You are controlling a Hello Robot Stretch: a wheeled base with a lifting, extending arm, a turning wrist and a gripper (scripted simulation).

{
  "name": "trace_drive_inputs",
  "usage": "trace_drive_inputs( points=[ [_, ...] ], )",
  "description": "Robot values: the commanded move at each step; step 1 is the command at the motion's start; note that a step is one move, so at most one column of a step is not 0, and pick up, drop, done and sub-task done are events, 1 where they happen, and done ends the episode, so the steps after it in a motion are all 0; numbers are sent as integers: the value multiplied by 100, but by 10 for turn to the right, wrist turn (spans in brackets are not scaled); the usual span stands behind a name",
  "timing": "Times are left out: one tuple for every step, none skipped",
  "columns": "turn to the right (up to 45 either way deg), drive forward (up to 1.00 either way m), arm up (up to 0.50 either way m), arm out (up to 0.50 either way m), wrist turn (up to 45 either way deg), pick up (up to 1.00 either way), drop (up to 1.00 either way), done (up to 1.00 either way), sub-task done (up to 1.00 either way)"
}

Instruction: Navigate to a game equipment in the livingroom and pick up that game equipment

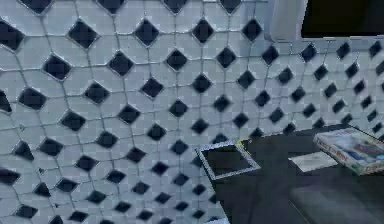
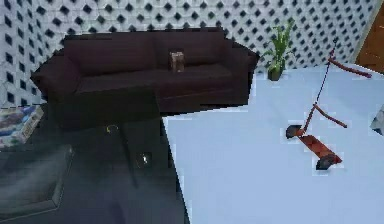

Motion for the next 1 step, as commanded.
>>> trace_drive_inputs(
  points=[
    [-390,0,0,0,0,0,0,0,0]
  ],
)
